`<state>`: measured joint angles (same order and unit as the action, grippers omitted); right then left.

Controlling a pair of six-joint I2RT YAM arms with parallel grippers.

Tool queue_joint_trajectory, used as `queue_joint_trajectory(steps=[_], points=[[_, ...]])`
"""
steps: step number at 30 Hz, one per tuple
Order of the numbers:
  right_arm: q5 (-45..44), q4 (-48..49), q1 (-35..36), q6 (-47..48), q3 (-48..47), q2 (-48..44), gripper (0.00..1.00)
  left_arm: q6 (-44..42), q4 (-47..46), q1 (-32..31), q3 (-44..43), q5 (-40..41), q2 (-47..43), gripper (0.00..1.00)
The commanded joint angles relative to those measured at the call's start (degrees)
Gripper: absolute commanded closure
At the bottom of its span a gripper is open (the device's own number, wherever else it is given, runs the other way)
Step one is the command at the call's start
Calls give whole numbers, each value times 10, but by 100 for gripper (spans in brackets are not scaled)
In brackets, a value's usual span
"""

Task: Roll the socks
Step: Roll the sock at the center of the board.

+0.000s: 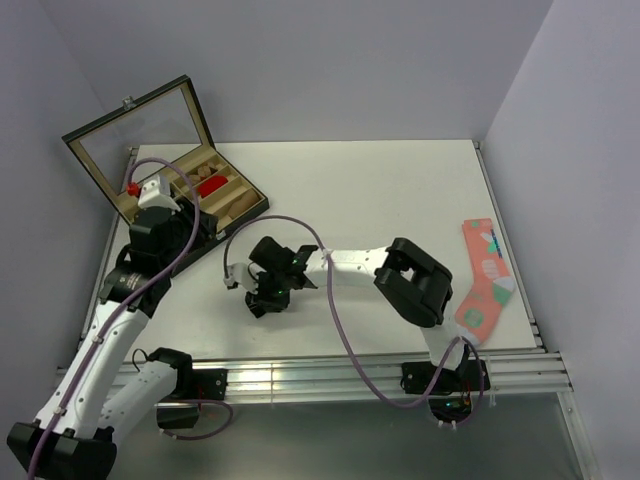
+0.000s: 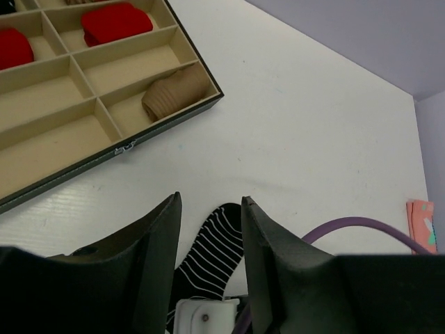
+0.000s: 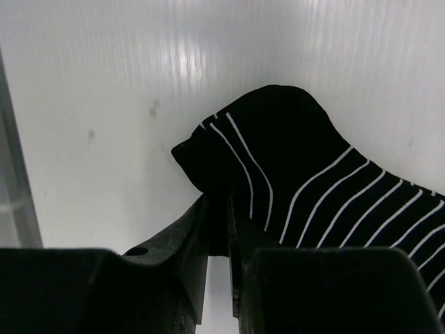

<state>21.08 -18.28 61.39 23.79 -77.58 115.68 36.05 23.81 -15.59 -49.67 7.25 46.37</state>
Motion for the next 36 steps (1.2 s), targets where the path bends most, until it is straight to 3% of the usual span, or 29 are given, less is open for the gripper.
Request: queue_joint_trajectory(steps=[1,6,17,27,36], points=[[48,-106,-25,27,7,-27,79,28,-73,-6,24,-11,11,56],[139,-203,-64,53,-19,-22,79,64,-112,-42,76,22,31,57],[258,-355,-157,117,-95,38,79,139,-222,-177,190,214,50,60],[320,-484,-194,161,-166,126,79,68,-424,-326,276,282,104,59],[349,-562,-231,188,-208,184,79,-25,-648,-405,356,268,155,59]])
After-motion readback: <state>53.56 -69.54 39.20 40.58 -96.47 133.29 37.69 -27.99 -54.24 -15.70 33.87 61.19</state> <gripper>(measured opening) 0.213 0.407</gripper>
